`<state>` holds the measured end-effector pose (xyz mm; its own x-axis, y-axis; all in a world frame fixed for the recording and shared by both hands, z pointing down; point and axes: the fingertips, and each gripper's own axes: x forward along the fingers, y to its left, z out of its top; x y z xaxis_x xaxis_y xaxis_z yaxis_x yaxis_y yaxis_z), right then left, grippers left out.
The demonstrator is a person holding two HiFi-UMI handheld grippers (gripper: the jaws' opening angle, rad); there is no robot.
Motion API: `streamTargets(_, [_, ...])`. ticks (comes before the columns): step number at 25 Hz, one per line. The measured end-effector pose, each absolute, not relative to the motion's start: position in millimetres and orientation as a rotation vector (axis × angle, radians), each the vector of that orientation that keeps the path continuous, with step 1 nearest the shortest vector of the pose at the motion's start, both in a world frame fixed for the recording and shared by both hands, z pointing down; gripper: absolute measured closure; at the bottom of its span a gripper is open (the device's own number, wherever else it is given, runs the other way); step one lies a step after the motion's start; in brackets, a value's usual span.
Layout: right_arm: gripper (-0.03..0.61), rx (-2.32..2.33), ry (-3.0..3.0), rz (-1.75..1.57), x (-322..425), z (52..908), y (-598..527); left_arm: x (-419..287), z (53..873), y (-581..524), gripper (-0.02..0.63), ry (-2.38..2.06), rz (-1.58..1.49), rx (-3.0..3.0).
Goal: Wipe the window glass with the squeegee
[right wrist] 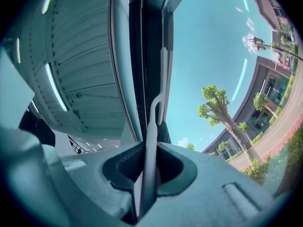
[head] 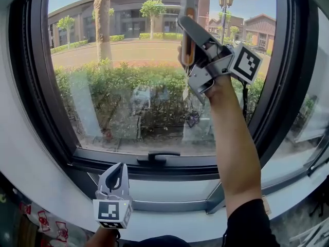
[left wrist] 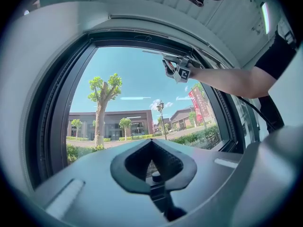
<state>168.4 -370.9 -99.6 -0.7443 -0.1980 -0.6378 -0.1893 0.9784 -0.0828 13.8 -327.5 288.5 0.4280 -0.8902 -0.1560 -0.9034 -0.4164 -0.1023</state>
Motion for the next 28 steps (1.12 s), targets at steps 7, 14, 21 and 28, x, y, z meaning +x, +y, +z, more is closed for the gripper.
streamTargets(7, [0.534,-0.239,2.440,-0.137,175.6,-29.5,-373.6,33.7,309.0,-321.3,0.597,1.630,0.055,-2.505])
streamTargets(14, [0.534,-0.251,2.456,-0.299,164.8,73.0,-362.6,41.8,340.4,-315.9,0.595,1.589,0.039,-2.536])
streamTargets(21, [0.532,-0.324,2.437,-0.350,164.4,120.4,-359.6,22.1,359.3,-312.3,0.595,1.545,-0.024,-2.577])
streamTargets(28, [0.532,-0.413,2.415,-0.336,165.2,130.4,-363.2,-19.4,361.7,-310.5,0.583,1.530,0.003,-2.597])
